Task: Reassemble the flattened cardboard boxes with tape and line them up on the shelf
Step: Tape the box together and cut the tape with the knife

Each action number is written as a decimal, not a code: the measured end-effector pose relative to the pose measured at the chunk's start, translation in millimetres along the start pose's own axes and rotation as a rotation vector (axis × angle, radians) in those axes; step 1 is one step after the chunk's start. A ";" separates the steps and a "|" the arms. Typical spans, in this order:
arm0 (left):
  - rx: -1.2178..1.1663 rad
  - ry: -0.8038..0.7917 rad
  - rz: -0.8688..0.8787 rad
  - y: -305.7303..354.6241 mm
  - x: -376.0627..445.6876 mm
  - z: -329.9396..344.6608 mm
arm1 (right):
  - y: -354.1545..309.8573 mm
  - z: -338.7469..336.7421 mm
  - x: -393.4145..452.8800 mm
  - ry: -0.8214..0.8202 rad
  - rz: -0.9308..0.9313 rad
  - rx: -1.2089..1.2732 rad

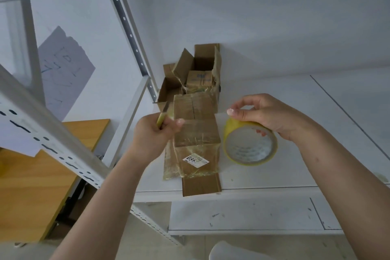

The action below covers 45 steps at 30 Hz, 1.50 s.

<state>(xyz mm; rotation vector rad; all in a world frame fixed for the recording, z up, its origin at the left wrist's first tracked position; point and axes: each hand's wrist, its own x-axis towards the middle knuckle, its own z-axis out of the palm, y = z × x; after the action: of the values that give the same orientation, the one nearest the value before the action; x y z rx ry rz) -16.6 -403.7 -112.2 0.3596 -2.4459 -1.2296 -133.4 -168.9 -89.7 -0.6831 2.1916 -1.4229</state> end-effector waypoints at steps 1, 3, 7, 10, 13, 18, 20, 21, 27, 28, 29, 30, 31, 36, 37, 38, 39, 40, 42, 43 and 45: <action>0.022 0.012 -0.033 -8.7 -4.6 -5.7 | 6.1 -0.7 0.8 0.027 0.025 -0.091; 0.039 0.020 -0.110 -24.7 -13.8 -10.3 | 19.6 3.9 2.8 0.048 0.071 -0.262; 0.003 0.085 -0.170 -41.5 -17.4 -7.5 | 29.9 18.7 12.2 0.079 0.086 -0.385; -0.001 0.094 -0.151 -47.1 -14.5 -9.1 | 29.0 19.1 19.1 0.087 0.079 -0.430; 0.004 0.083 -0.160 -54.5 -13.1 -5.5 | 33.5 20.3 23.3 0.082 0.086 -0.445; -0.077 0.055 -0.216 -73.9 -19.6 9.9 | 57.4 31.7 28.4 0.044 0.120 -0.427; -0.202 0.026 -0.281 -81.1 -27.5 19.5 | 68.8 40.0 30.2 0.026 0.132 -0.314; -0.275 0.016 -0.323 -82.8 -31.6 25.0 | 73.1 44.0 31.0 0.026 0.128 -0.259; -0.532 0.045 -0.478 -83.3 -38.7 50.1 | 81.7 50.9 34.8 0.061 0.068 -0.085; -0.518 0.042 -0.477 -83.9 -38.9 51.0 | 82.6 51.4 35.2 0.061 0.059 -0.075; -0.494 0.039 -0.474 -84.2 -38.9 51.1 | 83.4 51.8 35.6 0.059 0.056 -0.067; -0.472 0.036 -0.472 -84.5 -38.7 50.7 | 83.9 52.2 36.0 0.057 0.056 -0.060; -0.462 0.034 -0.472 -84.3 -39.1 50.9 | 84.3 52.6 36.2 0.058 0.056 -0.058; -0.475 -0.044 -0.547 -86.8 -49.3 63.0 | 87.7 51.0 36.5 0.079 0.061 -0.066; -0.490 -0.049 -0.559 -88.0 -51.7 64.2 | 87.8 51.0 36.4 0.084 0.063 -0.072; -0.496 -0.053 -0.564 -88.2 -52.8 63.4 | 88.0 50.7 36.5 0.087 0.064 -0.079; -0.482 -0.052 -0.568 -87.6 -53.2 60.3 | 88.2 50.3 36.2 0.088 0.066 -0.084; -0.446 -0.037 -0.564 -87.0 -52.9 54.8 | 87.8 49.9 36.1 0.087 0.067 -0.088; -0.347 0.041 -0.540 -85.4 -47.4 36.9 | 86.9 48.1 36.0 0.079 0.065 -0.094; -0.298 0.098 -0.519 -80.9 -41.2 26.4 | 86.4 47.1 35.3 0.070 0.068 -0.100; -0.273 0.141 -0.405 -62.0 -25.5 5.9 | 85.3 45.7 32.9 0.047 0.082 -0.102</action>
<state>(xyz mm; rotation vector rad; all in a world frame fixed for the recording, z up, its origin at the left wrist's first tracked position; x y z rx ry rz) 7.2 -425.9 -171.1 0.8597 -2.1098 -1.6160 -145.9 -191.6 -188.6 -0.5924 2.3140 -1.3061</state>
